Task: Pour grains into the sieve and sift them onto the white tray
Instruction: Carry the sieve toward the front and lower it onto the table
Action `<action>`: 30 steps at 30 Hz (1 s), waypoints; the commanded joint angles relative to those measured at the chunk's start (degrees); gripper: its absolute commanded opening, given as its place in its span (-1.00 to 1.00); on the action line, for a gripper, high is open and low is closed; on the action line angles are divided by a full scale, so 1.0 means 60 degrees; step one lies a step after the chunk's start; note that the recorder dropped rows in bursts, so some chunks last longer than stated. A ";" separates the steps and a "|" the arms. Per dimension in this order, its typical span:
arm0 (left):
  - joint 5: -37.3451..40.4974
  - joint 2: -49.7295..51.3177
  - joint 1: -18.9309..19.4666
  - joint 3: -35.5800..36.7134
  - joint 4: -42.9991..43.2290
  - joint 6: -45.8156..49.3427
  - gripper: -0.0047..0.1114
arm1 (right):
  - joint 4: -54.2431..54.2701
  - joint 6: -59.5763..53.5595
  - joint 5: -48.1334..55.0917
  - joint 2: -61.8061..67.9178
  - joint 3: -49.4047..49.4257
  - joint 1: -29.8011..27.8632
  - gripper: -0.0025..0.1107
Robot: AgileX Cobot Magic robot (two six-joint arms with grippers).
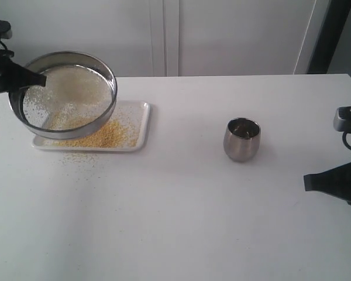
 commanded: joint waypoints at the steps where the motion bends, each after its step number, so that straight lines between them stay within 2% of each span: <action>1: -0.0307 -0.0537 -0.0007 0.0455 -0.0392 -0.0583 -0.92 | -0.0072 0.0028 -0.0044 -0.0036 0.0042 -0.0034 -0.96; 12: 0.3468 -0.1767 -0.0007 0.0460 -0.0432 -0.0598 -0.92 | -0.0072 0.0028 -0.0044 -0.0036 0.0042 -0.0034 -0.96; 21: 0.4592 -0.2951 -0.0007 0.1737 -0.0432 -0.0431 -0.92 | -0.0072 0.0028 -0.0044 -0.0036 0.0042 -0.0034 -0.96; 30: 0.4614 -0.3650 -0.0007 0.3322 -0.0771 -0.0453 -0.92 | -0.0072 0.0028 -0.0044 -0.0036 0.0042 -0.0034 -0.96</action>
